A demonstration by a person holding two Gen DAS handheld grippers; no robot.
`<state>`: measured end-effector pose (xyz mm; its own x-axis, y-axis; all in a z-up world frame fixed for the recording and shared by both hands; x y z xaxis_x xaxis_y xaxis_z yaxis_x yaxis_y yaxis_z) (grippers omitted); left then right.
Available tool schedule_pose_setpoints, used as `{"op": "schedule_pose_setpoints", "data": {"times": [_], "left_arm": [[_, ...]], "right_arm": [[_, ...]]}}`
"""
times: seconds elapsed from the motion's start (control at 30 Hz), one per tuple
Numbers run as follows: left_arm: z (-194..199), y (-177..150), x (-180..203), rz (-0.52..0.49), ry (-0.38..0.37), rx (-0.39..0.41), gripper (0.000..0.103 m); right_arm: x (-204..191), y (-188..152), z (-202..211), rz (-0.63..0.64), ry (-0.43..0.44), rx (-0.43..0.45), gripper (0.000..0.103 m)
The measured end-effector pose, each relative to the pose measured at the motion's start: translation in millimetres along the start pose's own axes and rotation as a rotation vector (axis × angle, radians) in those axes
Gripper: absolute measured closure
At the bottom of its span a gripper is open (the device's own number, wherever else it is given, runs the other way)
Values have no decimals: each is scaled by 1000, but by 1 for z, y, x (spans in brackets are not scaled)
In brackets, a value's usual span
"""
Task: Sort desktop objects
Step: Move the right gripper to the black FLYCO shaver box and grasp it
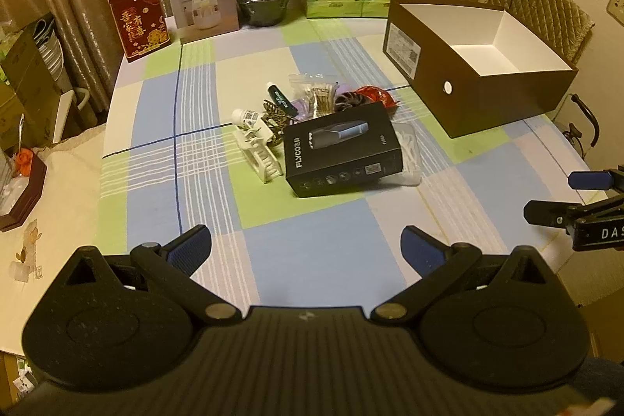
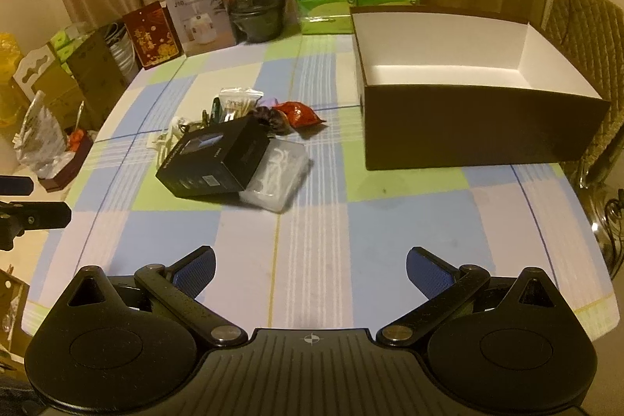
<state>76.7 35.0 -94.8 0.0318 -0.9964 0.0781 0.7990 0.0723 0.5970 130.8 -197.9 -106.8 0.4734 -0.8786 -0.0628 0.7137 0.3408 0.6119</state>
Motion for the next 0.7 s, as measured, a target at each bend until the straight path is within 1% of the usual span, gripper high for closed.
{"op": "schedule_pose_setpoints", "data": {"times": [0.13,0.27,0.47,0.7], "left_arm": [[-4,1,-6,11,-1,-4,1],[-7,5,-13,22,8,-4,1],[-15,8,-27,47,29,-11,1],[-21,7,-50,101,72,-25,1]], "right_arm": [[-1,3,-5,6,8,1,2],[-4,8,-13,42,20,6,2],[-19,18,-29,107,75,15,2],[-44,32,-60,242,157,23,2]]}}
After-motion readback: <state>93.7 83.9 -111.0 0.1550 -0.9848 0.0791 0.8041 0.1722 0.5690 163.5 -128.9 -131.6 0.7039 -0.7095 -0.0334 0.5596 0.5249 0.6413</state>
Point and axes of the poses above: each gripper's, at about its wrist camera, not at the fingertips, and z roughly against the way its jaws point, x to its right, y to its top, the point moved 10 cm from there along -z, roughly the way its jaws point, and after that the axes turned 6 degrees about -y, right-handed, at the moved point
